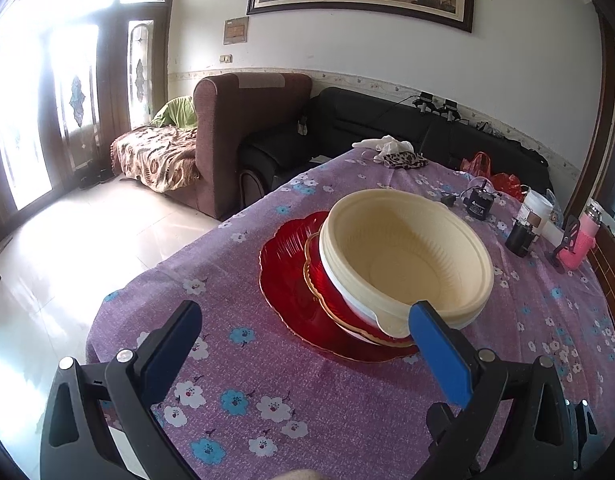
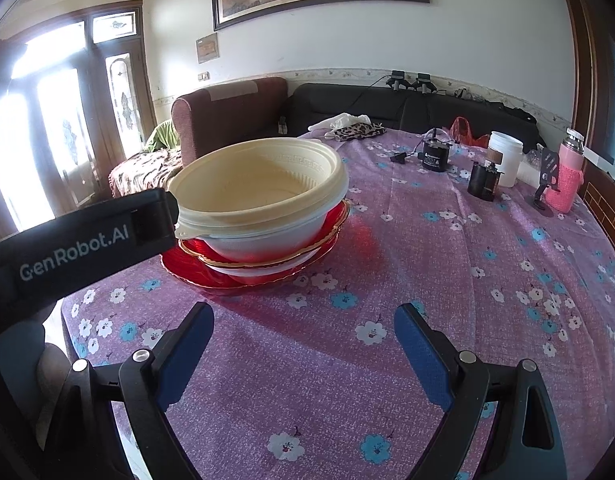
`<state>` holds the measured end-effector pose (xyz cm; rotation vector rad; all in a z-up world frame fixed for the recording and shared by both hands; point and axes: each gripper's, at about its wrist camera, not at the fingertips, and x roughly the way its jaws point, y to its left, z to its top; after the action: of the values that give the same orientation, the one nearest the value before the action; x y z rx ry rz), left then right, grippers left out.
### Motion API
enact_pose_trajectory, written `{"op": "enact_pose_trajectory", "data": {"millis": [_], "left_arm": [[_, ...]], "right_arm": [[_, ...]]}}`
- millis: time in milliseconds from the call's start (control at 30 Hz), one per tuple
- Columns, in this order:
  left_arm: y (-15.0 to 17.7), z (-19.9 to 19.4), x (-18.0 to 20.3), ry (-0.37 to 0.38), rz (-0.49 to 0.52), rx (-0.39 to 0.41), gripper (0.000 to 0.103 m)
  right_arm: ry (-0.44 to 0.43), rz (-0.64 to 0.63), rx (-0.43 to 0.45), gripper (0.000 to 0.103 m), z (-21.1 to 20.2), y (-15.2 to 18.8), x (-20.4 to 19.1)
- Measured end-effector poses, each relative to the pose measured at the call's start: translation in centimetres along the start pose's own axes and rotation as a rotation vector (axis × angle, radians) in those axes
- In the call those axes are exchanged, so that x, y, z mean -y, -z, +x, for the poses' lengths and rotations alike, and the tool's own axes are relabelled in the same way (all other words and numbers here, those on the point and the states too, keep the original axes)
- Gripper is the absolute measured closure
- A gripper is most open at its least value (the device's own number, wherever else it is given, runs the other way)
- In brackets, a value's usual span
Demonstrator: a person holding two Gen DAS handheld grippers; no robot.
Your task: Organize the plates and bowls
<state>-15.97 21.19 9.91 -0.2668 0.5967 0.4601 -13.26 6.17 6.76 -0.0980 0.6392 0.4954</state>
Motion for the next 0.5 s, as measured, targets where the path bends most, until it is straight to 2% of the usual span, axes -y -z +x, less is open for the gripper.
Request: {"op": "enact_pose_trajectory", "data": {"millis": [500], "left_arm": [[0.1, -1.4, 0.6, -0.015, 0.000, 0.012, 0.000]], "right_arm": [[-0.020, 0.010, 0.023, 0.009, -1.2, 0.5, 0.6]]}}
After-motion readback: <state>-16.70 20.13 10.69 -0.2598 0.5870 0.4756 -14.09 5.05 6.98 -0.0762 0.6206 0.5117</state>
